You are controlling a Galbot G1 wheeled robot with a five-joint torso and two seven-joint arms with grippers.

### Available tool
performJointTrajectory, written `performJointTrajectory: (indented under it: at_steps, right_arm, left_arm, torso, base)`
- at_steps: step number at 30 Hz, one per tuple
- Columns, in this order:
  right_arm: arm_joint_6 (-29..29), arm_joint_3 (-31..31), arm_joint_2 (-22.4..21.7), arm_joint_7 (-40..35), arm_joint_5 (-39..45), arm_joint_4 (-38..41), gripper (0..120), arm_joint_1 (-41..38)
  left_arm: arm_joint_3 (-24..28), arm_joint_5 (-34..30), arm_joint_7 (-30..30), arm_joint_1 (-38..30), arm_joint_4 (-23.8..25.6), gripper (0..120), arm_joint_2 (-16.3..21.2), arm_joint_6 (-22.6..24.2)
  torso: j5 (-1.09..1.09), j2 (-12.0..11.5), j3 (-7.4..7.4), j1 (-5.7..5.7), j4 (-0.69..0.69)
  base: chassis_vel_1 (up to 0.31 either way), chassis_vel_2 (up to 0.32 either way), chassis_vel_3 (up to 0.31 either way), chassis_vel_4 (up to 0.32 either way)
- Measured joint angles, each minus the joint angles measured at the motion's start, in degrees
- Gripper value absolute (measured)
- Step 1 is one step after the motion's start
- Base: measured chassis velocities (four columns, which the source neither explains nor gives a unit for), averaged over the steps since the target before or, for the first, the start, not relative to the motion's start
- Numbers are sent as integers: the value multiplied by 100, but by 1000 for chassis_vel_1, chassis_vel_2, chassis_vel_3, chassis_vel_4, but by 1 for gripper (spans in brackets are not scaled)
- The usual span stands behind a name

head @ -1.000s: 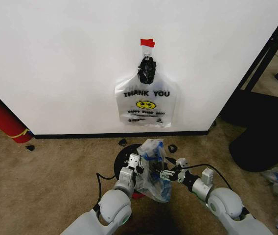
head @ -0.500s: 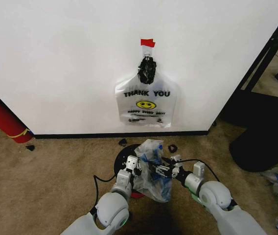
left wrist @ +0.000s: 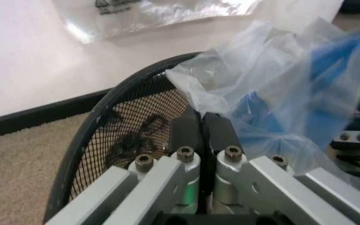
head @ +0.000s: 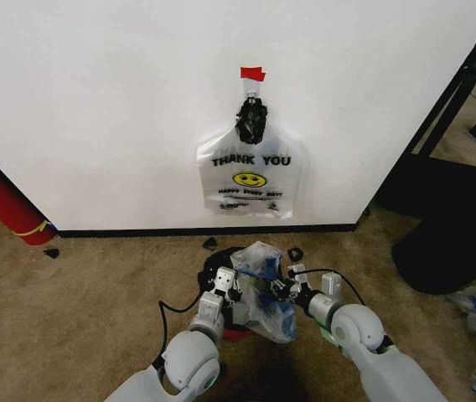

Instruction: Pick up the garbage bag from the wall and place it over the trash bin.

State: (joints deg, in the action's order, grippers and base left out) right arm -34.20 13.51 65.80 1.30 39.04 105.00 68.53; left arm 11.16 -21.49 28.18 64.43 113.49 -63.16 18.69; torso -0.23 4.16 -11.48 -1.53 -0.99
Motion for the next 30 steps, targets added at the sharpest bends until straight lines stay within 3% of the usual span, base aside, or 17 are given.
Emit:
performJointTrajectory:
  at_steps: [8,13,16,24,30]
  right_arm:
    - [292,54,-15,-759,343,472,0,444]
    - [1381,237,67,-935,435,591,0,780]
    - [1690,385,88,-925,426,605,0,885]
    - [2263,1123,82,-203,212,690,0,1217]
    - [2385,1511,-48,774,-156,700,0,1287]
  left_arm:
    - [175,272,-171,313,275,0,55,-183]
    - [111,828,-295,591,315,0,28,-608]
    - [6,1092,-348,712,367,0,18,-794]
    - [-410,1398,-473,919,572,0,12,-994]
    - [-812,1364,-550,862,359,0,84,-1094]
  torso:
    - [1,-2,-1,0,1]
    - [1,-2,-1,0,0]
    - [1,-2,-1,0,0]
    - [2,-2,-1,-1,0]
    - [1,-1,-1,-1,-1]
  base:
    - [0,0,0,0]
    - [0,0,0,0]
    - [0,0,0,0]
    - [0,0,0,0]
    - [0,0,0,0]
